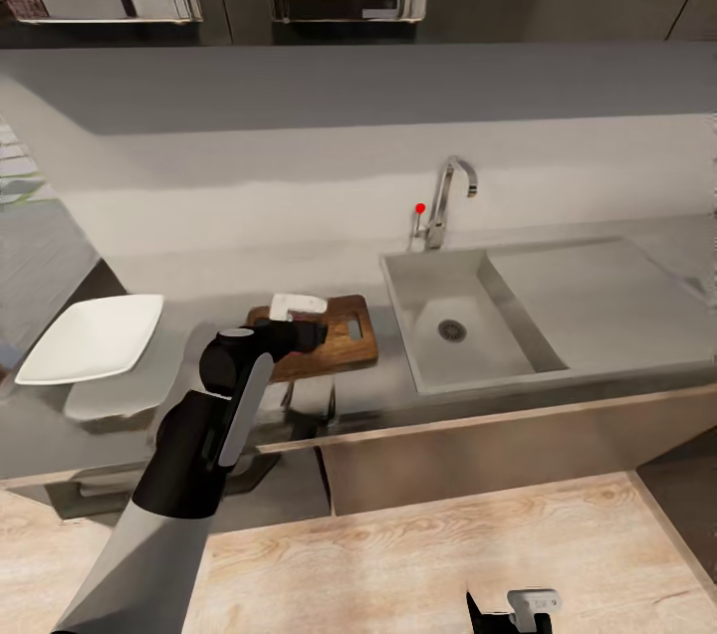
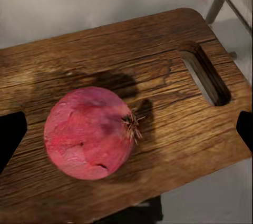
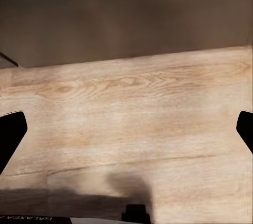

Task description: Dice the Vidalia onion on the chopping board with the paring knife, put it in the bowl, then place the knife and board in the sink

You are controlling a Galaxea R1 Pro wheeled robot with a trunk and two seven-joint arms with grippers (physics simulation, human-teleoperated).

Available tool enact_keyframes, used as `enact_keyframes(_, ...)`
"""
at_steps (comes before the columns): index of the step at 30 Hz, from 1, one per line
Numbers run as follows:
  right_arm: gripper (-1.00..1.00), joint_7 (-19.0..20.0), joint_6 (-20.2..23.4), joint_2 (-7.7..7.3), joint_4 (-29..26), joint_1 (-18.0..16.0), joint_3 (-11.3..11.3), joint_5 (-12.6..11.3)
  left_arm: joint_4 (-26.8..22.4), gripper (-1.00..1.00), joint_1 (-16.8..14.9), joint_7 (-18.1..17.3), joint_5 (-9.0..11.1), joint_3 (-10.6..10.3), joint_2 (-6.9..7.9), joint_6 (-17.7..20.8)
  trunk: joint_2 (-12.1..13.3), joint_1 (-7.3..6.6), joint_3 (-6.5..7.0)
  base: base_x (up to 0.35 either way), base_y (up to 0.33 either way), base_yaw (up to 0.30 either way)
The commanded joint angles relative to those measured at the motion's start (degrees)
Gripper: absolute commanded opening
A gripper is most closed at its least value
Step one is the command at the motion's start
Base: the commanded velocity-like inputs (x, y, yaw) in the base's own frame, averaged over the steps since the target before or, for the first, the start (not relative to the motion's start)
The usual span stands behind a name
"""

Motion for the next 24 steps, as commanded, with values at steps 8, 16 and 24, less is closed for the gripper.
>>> enact_keyframes(8, 1.0, 0.51, -0.24, 0.09, -0.04, -0.06, -0.48, 0.46, -0.04, 1.0, -0.05, 0.55, 0.6, -0.04, 0.0, 0.21, -0.07, -0.01, 0.66, -0.338, 0.0, 0.0)
enact_keyframes(16, 1.0, 0.51, -0.24, 0.09, -0.04, -0.06, -0.48, 0.46, -0.04, 1.0, -0.06, 0.58, 0.6, -0.12, 0.03, 0.21, -0.07, -0.01, 1.4, -0.344, 0.0, 0.0)
enact_keyframes(24, 1.0, 0.52, -0.24, 0.09, -0.04, -0.06, -0.46, 0.46, 0.13, 1.0, -0.05, 0.58, 0.65, -0.2, 0.08, 0.21, -0.07, -0.01, 2.14, -0.344, 0.0, 0.0)
